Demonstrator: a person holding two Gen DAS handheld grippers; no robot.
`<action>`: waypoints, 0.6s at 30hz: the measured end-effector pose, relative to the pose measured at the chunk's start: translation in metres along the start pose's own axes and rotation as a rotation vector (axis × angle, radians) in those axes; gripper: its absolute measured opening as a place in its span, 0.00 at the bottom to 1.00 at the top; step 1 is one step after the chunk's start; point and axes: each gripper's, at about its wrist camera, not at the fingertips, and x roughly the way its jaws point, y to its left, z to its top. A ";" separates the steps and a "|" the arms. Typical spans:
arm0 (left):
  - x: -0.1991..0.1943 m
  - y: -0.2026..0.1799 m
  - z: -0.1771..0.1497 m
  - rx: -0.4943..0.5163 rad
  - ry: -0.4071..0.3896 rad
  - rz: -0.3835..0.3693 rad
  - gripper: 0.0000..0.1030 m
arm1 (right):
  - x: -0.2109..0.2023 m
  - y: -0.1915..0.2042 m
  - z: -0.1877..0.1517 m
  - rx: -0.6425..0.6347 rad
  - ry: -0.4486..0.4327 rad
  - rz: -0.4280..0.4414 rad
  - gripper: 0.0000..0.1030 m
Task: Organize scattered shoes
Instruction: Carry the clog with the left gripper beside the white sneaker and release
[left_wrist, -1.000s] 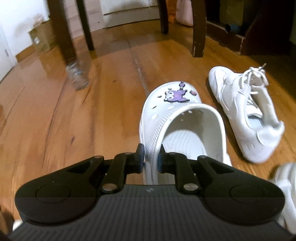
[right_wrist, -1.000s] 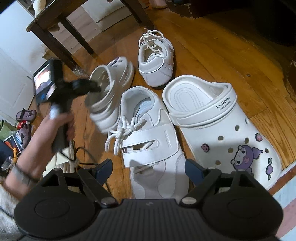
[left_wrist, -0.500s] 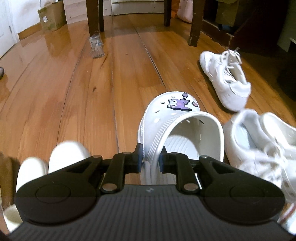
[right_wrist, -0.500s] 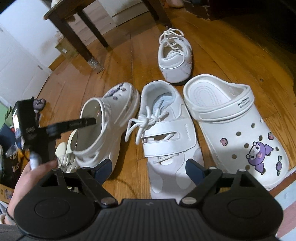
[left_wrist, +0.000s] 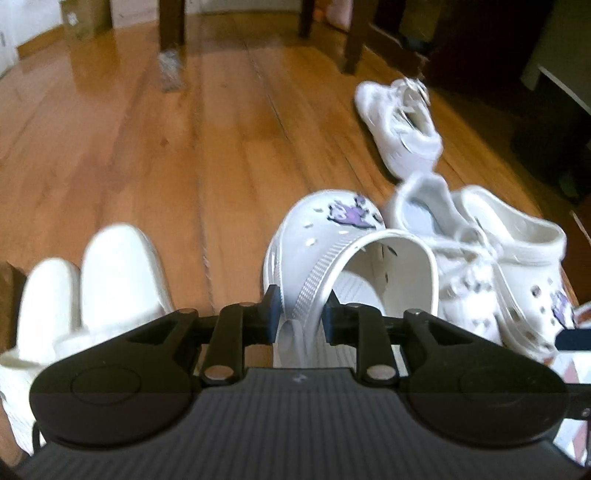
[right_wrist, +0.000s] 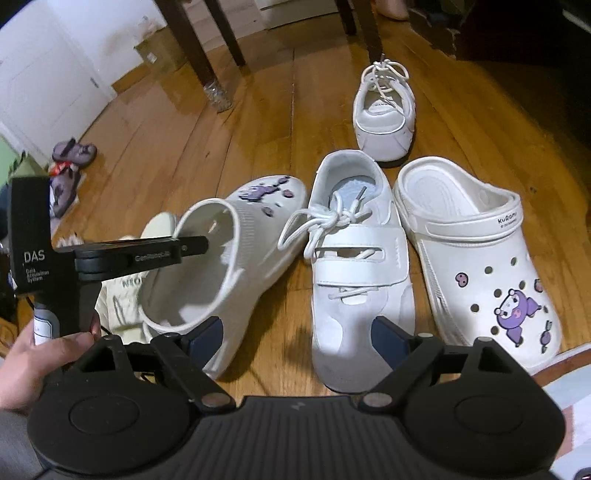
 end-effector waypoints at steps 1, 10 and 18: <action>-0.004 0.002 -0.003 -0.019 0.025 -0.033 0.29 | -0.002 0.000 0.001 -0.004 -0.004 -0.007 0.86; -0.054 -0.001 -0.022 0.169 0.002 -0.064 0.70 | -0.019 0.001 0.007 -0.043 -0.036 -0.072 0.86; -0.065 0.000 -0.033 0.191 0.001 -0.113 0.75 | -0.012 0.047 -0.001 -0.220 -0.014 -0.086 0.86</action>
